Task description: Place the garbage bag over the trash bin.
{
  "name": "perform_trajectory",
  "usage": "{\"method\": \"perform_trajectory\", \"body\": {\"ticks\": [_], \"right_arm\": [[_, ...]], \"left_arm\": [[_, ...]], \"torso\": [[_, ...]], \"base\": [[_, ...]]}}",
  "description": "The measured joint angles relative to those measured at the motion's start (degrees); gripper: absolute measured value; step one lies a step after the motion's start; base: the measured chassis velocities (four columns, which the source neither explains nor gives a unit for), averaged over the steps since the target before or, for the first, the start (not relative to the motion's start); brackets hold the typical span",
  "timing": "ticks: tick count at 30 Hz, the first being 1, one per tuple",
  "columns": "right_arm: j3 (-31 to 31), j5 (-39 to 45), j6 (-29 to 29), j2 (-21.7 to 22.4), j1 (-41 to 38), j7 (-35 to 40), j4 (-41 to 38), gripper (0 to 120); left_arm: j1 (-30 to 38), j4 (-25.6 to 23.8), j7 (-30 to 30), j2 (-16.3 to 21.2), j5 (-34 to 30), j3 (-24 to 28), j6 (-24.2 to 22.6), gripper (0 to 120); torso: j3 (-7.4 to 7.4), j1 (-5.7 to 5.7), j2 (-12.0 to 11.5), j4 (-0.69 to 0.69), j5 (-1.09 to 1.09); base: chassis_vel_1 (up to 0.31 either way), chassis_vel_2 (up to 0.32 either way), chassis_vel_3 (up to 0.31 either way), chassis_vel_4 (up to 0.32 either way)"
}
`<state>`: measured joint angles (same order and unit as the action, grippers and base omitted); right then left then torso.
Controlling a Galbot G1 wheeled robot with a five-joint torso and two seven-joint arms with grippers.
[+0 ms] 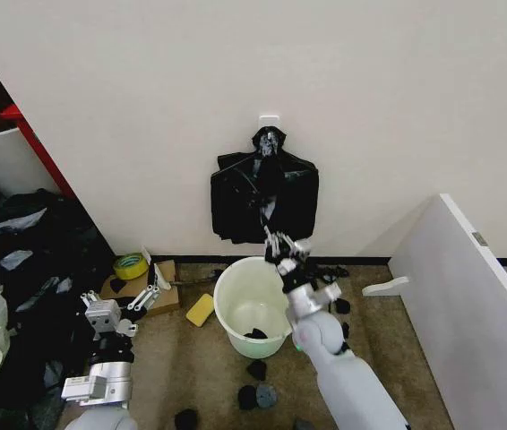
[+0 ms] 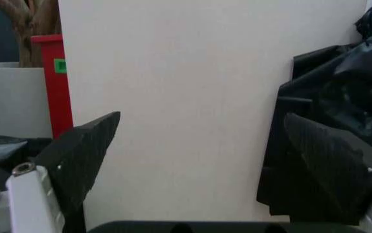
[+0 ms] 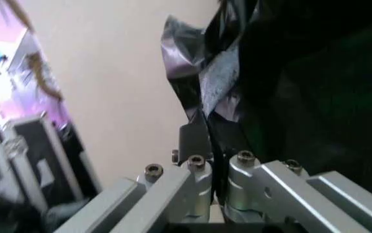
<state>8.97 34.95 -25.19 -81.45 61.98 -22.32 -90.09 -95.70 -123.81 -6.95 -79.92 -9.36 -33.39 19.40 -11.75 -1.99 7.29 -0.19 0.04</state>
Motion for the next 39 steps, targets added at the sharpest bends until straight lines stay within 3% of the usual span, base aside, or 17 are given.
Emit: {"method": "perform_trajectory", "body": {"ticks": [19, 28, 39], "right_arm": [[4.6, -10.2, -7.6, 1.7, 5.3, -20.7, 7.4, 0], [7.0, -11.6, -9.2, 1.2, 4.2, -23.4, 10.8, 0], [10.9, -12.6, -10.1, 1.5, 3.8, -32.8, 13.9, 0]], "left_arm": [[-0.2, -0.8, 0.0, -0.3, 0.0, 0.0, 0.1, 100], [-0.2, -0.9, 0.0, -0.4, 0.0, -0.1, 0.1, 100], [-0.3, -1.0, -0.1, -0.5, 0.1, -0.2, 0.1, 100]], "torso": [[0.00, 0.00, 0.0, 0.00, 0.00], [-0.01, 0.00, 0.0, 0.00, 0.00], [-0.01, 0.00, 0.0, 0.00, 0.00]], "base": [[0.000, 0.000, 0.000, 0.000], [0.000, 0.000, 0.000, 0.000], [0.000, 0.000, 0.000, 0.000]]}}
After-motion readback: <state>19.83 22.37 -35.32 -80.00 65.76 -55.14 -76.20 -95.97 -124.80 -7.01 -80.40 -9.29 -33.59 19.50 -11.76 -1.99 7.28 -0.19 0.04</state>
